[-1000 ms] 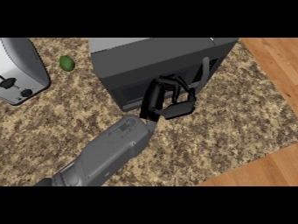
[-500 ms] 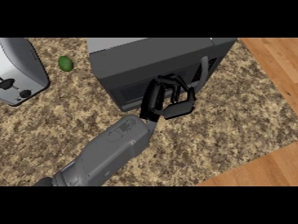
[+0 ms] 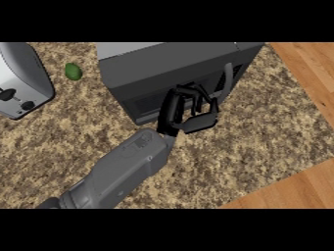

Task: Pick up the milk, place it into the microwave and close the microwave

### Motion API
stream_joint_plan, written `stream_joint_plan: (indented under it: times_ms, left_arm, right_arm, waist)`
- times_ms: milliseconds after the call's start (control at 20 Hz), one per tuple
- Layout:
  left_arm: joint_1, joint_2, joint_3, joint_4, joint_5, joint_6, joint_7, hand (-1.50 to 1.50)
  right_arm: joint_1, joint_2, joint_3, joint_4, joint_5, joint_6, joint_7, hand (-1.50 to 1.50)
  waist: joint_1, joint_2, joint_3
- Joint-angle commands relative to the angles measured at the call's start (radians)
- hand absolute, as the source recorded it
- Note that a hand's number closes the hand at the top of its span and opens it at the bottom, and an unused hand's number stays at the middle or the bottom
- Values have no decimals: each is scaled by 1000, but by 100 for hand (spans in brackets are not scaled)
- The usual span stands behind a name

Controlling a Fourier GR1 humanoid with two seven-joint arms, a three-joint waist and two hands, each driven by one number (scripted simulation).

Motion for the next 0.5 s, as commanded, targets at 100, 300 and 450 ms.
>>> stream_joint_plan:
  times_ms: [100, 300, 450]
  left_arm:
    - [-95, 1, 37, 75, 33, -18, 2, 150]
    - [-100, 1, 38, 78, 57, -9, -12, 150]
    - [-98, 1, 32, 77, 68, -18, -29, 150]
  right_arm:
    - [-28, -30, -20, 38, -15, 8, 9, -150]
    - [-39, -82, -49, 39, 15, 15, 1, -150]
    - [-59, -95, -56, 60, 17, 12, 2, -150]
  waist:
    - [-4, 16, 0]
    - [-17, 10, 0]
    - [-4, 17, 0]
